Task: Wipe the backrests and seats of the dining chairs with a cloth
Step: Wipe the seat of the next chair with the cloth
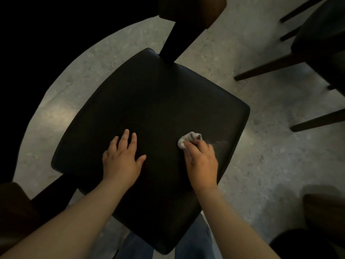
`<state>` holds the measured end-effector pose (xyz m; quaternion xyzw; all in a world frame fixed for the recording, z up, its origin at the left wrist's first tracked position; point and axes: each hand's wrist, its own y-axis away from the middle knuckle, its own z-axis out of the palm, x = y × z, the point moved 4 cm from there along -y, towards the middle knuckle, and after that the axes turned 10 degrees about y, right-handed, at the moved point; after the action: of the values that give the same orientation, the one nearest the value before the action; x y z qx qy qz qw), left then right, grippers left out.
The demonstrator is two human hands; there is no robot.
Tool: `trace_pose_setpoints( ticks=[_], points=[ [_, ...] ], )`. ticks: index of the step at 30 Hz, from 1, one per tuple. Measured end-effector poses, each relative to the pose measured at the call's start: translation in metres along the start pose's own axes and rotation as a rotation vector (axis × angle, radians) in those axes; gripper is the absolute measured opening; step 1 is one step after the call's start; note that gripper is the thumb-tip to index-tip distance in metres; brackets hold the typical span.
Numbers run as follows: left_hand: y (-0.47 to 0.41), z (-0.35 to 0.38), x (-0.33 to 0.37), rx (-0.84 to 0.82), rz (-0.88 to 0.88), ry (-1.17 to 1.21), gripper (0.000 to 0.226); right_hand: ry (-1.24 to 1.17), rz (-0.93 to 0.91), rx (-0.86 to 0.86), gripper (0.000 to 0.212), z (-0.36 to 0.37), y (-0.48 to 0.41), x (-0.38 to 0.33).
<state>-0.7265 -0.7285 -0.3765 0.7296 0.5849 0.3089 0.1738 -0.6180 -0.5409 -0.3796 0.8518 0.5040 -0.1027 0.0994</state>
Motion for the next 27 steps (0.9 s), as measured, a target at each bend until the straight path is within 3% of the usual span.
trace_pose_setpoints(
  ticks=[6,10,13,15,22,25,27],
  points=[
    [0.003,0.006,0.016,0.054,0.001,0.043,0.078,-0.191,0.342,0.153,0.028,-0.026,0.035,0.044],
    [0.010,0.021,0.041,0.026,0.180,0.032,0.083,-0.233,0.285,0.151,0.031,-0.032,0.023,0.025],
    [0.009,0.030,0.052,-0.010,0.162,-0.007,0.097,-0.144,0.157,-0.016,0.033,-0.019,0.012,0.010],
    [0.008,0.032,0.054,-0.033,0.148,-0.056,0.101,-0.056,0.092,-0.035,0.033,-0.015,0.017,0.019],
    [0.007,0.034,0.061,-0.029,0.111,-0.112,0.102,-0.190,0.444,0.154,0.030,-0.034,0.045,0.083],
    [0.005,0.036,0.057,-0.017,0.122,-0.109,0.102,-0.276,0.468,0.220,0.033,-0.041,0.020,0.075],
    [0.005,0.037,0.054,-0.008,0.134,-0.108,0.102,-0.299,0.367,0.209,0.033,-0.040,0.002,0.057]
  ],
)
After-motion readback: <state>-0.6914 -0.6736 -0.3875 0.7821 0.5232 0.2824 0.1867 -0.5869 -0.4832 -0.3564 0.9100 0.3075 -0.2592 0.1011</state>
